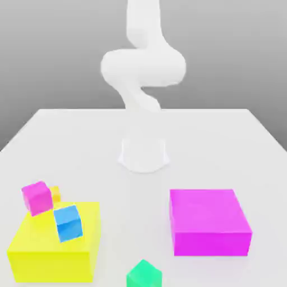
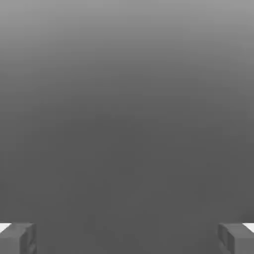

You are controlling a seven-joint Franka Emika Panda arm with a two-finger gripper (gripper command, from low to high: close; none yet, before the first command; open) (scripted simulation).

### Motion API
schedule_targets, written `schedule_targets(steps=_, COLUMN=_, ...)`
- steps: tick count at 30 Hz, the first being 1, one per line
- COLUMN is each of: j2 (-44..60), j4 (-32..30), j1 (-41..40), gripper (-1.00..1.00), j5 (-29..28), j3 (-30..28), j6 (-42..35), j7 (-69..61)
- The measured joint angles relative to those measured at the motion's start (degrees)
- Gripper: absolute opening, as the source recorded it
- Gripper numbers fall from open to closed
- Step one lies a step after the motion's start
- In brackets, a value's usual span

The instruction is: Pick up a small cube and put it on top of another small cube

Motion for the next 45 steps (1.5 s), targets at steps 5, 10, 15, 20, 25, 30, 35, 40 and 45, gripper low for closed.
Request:
schedule_targets(steps=5, j2=10.74, j4=-0.86, j1=-4.29, gripper=0.00, j5=-2.99, j3=4.03, j6=3.51, j7=8.79)
schedule_targets(steps=10, j2=21.20, j4=-1.67, j1=-7.48, gripper=0.00, j5=-6.31, j3=7.00, j6=6.87, j7=17.61)
schedule_targets(steps=15, j2=31.64, j4=-2.48, j1=-9.35, gripper=0.00, j5=-9.38, j3=8.57, j6=10.19, j7=26.22)
schedule_targets(steps=20, j2=41.84, j4=-3.36, j1=-9.89, gripper=0.00, j5=-10.84, j3=8.56, j6=13.75, j7=33.73)
schedule_targets(steps=25, j2=51.51, j4=-4.38, j1=-9.45, gripper=0.00, j5=-9.15, j3=8.42, j6=17.65, j7=38.97)
schedule_targets(steps=30, j2=61.19, j4=-4.24, j1=-8.69, gripper=0.00, j5=-7.74, j3=7.83, j6=23.28, j7=42.13)
schedule_targets(steps=35, j2=66.93, j4=-3.13, j1=-6.85, gripper=-1.00, j5=-9.33, j3=5.64, j6=27.72, j7=43.50)
schedule_targets(steps=40, j2=66.99, j4=-3.13, j1=-6.86, gripper=-1.00, j5=-9.36, j3=5.64, j6=27.84, j7=43.56)
schedule_targets(steps=45, j2=58.11, j4=-5.31, j1=-7.87, gripper=-1.00, j5=-7.41, j3=8.33, j6=21.89, j7=41.05)
